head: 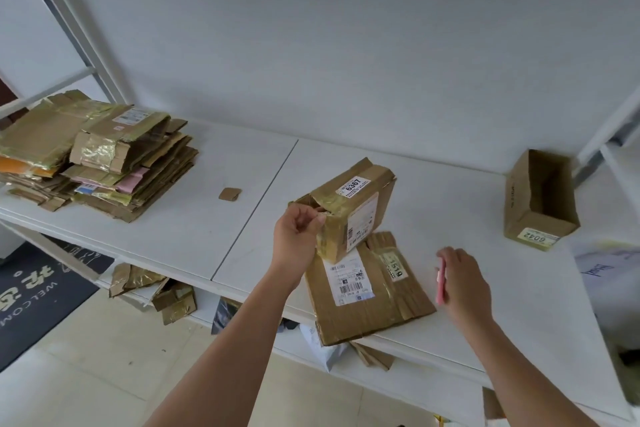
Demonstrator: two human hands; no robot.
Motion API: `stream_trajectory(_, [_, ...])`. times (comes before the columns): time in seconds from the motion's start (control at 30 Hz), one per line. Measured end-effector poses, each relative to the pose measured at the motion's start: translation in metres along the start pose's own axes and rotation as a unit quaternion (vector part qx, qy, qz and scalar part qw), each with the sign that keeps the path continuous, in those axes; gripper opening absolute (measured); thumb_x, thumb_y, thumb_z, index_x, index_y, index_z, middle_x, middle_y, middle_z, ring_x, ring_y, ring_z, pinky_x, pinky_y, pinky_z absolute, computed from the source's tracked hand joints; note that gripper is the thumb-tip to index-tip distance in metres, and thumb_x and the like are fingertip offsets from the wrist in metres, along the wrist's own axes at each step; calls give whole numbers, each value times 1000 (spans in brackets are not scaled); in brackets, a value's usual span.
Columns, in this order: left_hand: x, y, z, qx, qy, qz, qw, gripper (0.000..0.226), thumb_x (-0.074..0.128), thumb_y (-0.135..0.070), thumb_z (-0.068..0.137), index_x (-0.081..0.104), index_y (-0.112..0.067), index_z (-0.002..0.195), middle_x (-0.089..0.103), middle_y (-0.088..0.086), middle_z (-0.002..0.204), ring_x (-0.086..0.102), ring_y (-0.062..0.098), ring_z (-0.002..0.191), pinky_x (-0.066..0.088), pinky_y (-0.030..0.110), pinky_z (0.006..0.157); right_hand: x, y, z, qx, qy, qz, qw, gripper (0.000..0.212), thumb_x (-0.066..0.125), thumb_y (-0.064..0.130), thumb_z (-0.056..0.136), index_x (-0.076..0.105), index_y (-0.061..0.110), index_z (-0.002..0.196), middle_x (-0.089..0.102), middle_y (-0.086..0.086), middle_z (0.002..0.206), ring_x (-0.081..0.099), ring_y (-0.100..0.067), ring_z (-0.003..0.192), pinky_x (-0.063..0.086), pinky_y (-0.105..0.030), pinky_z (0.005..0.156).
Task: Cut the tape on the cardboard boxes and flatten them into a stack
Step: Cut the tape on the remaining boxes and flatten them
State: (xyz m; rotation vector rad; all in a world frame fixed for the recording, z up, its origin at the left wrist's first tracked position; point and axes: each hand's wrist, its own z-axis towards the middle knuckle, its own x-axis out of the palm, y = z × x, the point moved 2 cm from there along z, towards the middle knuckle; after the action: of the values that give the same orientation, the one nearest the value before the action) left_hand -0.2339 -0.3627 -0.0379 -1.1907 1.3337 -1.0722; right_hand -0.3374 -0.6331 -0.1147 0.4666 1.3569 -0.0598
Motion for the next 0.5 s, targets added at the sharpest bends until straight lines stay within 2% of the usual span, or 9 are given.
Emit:
stream_trajectory(0.1, [7,-2,-1,0,-2,14,1000,13,66,-11,92,62,-12,80,67,9,78,61,21,74,56,44,77,11,-8,-3,63,99,-12,993,39,58,4,85,54,13,123,55,-6,109,53,-25,109,47,-31,76])
stream_trajectory(0.17, [11,-6,-1,5,0,19,1000,13,68,-12,92,62,-12,80,66,5,75,60,19,71,56,41,75,12,-1,2,73,103,-45,991,54,62,8,86,46,17,137,52,-6,123,47,-25,119,46,-32,87])
stream_trajectory(0.2, [12,-7,0,6,0,22,1000,13,69,-13,91,63,-12,79,66,4,75,61,17,70,56,40,74,9,8,5,60,76,-38,995,63,67,10,85,42,17,142,50,-8,129,44,-27,122,46,-33,90])
stream_trajectory(0.27, [15,-11,-1,5,-2,31,1000,14,70,-14,89,63,-12,77,66,2,74,60,14,68,55,38,73,3,37,10,-10,-1,54,998,61,65,13,88,42,13,144,51,-9,128,47,-28,121,45,-35,93])
stream_trajectory(0.3, [16,-13,-2,5,-2,34,999,15,71,-15,89,64,-13,76,66,1,72,60,14,67,55,38,72,-1,56,11,-48,-20,123,991,59,63,18,90,41,15,145,50,-6,126,47,-21,120,41,-34,97])
stream_trajectory(0.37, [18,-15,-3,11,8,36,999,15,73,-16,87,65,-12,75,66,1,70,60,15,65,54,36,69,-5,97,13,-79,13,257,963,73,67,36,89,29,23,150,41,4,128,39,-7,119,36,-27,101])
stream_trajectory(0.43, [20,-19,-5,26,32,47,998,13,76,-15,85,68,-9,76,67,3,68,60,15,63,54,31,65,0,130,15,-64,33,351,934,101,73,52,77,13,26,154,34,7,134,35,-4,122,35,-22,98])
stream_trajectory(0.5, [19,-22,-9,45,68,68,994,7,76,-12,84,72,-9,79,71,0,71,65,13,65,56,26,66,9,146,16,-31,-8,397,917,109,71,57,73,8,24,155,37,-2,141,37,-7,126,37,-24,97])
